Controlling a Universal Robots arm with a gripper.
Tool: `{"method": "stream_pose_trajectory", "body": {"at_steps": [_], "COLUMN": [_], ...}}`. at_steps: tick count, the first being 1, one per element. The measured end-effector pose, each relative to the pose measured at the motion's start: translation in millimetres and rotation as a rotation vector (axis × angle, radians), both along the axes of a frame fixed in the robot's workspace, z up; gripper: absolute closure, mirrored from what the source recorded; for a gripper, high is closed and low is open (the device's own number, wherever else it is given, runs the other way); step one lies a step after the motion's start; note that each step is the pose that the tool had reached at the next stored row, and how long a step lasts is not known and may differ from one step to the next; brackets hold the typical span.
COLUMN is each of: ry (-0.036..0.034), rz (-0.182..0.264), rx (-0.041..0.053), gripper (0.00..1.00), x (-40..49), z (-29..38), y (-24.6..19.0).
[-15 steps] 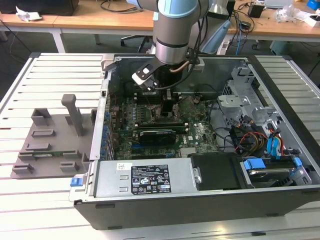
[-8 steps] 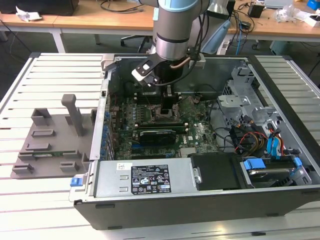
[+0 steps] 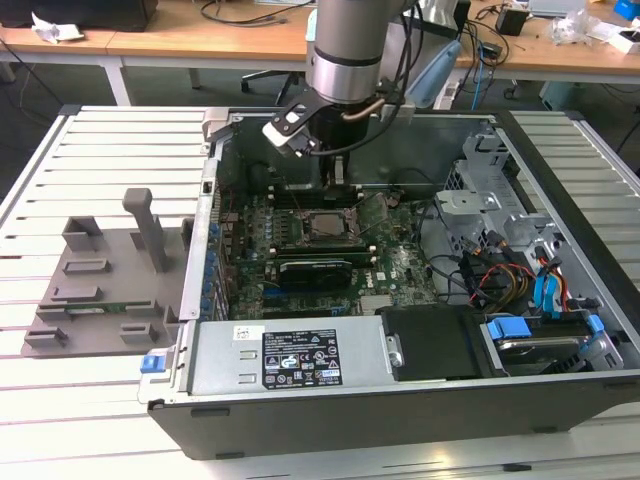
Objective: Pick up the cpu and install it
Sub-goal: 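Place the cpu into insertion slot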
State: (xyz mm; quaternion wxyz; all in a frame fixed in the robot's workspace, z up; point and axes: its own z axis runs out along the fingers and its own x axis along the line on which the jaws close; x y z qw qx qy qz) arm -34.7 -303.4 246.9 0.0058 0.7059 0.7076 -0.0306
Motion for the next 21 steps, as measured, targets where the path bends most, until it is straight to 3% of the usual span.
{"method": "stream_pose_trajectory", "body": {"at_steps": [1, 2, 12, 21], "ry": [0.0000, 0.0000, 0.0000, 0.0000], "rz": [0.000, 0.000, 0.000, 0.000], "rx": [0.0000, 0.0000, 0.0000, 0.0000], "gripper": [0.83, 0.89, 0.89, 0.89], "x": [0.0, 0.0, 0.0, 0.0], "z": [1.8, 5.5, 23.6, 45.8], "y": [0.0, 0.0, 0.0, 0.0]}}
